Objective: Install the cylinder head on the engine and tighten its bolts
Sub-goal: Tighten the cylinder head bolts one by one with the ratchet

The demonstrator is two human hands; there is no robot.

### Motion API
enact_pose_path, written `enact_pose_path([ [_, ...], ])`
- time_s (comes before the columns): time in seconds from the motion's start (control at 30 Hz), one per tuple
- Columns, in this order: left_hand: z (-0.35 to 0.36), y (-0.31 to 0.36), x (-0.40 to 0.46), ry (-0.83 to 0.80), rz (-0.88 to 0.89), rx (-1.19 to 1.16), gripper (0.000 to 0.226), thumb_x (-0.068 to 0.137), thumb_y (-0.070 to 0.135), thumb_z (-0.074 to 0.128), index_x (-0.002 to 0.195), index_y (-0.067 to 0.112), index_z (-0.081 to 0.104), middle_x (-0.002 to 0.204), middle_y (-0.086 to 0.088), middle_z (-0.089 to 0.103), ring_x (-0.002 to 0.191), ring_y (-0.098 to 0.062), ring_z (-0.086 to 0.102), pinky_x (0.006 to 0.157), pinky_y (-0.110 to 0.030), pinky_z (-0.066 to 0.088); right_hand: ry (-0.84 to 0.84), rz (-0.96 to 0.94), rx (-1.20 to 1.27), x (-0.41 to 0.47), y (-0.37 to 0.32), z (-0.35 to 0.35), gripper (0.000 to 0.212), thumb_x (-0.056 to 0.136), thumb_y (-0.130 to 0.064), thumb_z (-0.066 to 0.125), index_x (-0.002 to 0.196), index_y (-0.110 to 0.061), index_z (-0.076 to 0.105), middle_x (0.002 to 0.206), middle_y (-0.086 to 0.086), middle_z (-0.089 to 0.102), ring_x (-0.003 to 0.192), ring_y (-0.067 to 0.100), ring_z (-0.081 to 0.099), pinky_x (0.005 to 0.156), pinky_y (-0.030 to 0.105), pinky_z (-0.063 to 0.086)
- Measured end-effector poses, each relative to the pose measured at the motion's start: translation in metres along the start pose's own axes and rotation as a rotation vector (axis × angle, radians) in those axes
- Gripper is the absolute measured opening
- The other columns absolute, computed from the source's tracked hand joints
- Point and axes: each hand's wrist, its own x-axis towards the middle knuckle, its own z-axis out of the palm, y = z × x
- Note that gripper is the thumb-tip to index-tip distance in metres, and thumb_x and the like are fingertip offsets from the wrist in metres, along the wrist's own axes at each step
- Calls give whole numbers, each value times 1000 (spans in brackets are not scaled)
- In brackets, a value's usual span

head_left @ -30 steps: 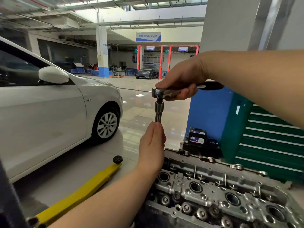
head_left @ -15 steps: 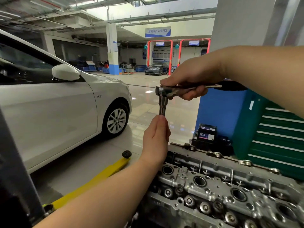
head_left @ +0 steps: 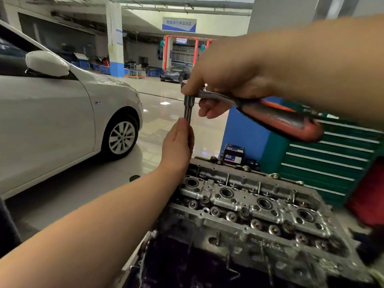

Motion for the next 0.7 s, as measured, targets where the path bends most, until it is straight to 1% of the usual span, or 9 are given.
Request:
enact_pose_path([
  [0.13, 1, 1, 0, -29, -79, 1, 55, 110, 56, 31, 79, 15, 51, 67, -3, 48, 56, -16, 41, 52, -28, 34, 82, -19, -499, 4, 15, 10, 16, 106, -19, 55, 99, -5, 61, 86, 11, 73, 70, 23, 78, 53, 30, 58],
  [0.2, 2, 2, 2, -32, -116, -31, 54, 110, 57, 31, 77, 18, 48, 63, 0, 45, 51, -14, 36, 47, -25, 30, 122, -109, -688, 9, 30, 2, 18, 105, -21, 51, 104, -8, 63, 88, 7, 76, 75, 21, 77, 58, 30, 56],
  [0.27, 2, 3, 5, -30, -176, -80, 54, 109, 57, 32, 72, 21, 45, 61, 0, 41, 49, -14, 33, 45, -25, 27, 71, -199, -745, 12, 41, -13, 30, 105, -24, 53, 134, -17, 59, 111, -5, 73, 94, 16, 69, 79, 33, 51],
  [0.33, 3, 5, 7, -33, -226, -97, 53, 107, 58, 32, 70, 22, 44, 60, 0, 39, 48, -15, 30, 46, -26, 25, 30, -266, -782, 15, 50, -25, 56, 105, -23, 56, 158, -31, 38, 127, -17, 53, 109, 11, 52, 91, 28, 37],
  [0.4, 3, 4, 8, -35, -237, -92, 53, 105, 59, 32, 68, 24, 44, 59, 1, 40, 47, -15, 30, 46, -27, 25, 33, -282, -761, 22, 55, -28, 63, 105, -20, 57, 161, -36, 32, 127, -18, 46, 113, 9, 46, 92, 24, 30],
  [0.47, 3, 3, 7, -40, -227, -106, 53, 104, 60, 33, 65, 25, 44, 59, 2, 41, 47, -15, 30, 47, -28, 25, 15, -299, -691, 29, 57, -24, 59, 106, -36, 57, 161, -33, 33, 137, -15, 50, 121, 11, 48, 98, 24, 29],
  [0.57, 0, 3, 5, -38, -227, -142, 55, 102, 64, 34, 65, 25, 48, 59, 2, 44, 48, -16, 33, 49, -28, 26, 29, -327, -659, 32, 48, -17, 57, 108, -56, 39, 160, -32, 36, 161, -6, 44, 143, 17, 41, 104, 24, 24],
  [0.63, -1, 5, 5, -16, -228, -134, 55, 98, 66, 35, 68, 23, 53, 60, 1, 49, 49, -17, 40, 50, -28, 32, 78, -339, -738, 31, 42, -11, 54, 110, -54, 33, 157, -29, 42, 155, 1, 52, 137, 23, 48, 98, 26, 29],
  [0.7, 0, 4, 4, 11, -174, -69, 53, 97, 63, 37, 76, 19, 59, 65, -1, 56, 56, -19, 48, 56, -33, 40, 159, -286, -833, 31, 35, -4, 52, 110, -57, 32, 144, -26, 55, 136, 7, 63, 113, 28, 59, 81, 30, 38],
])
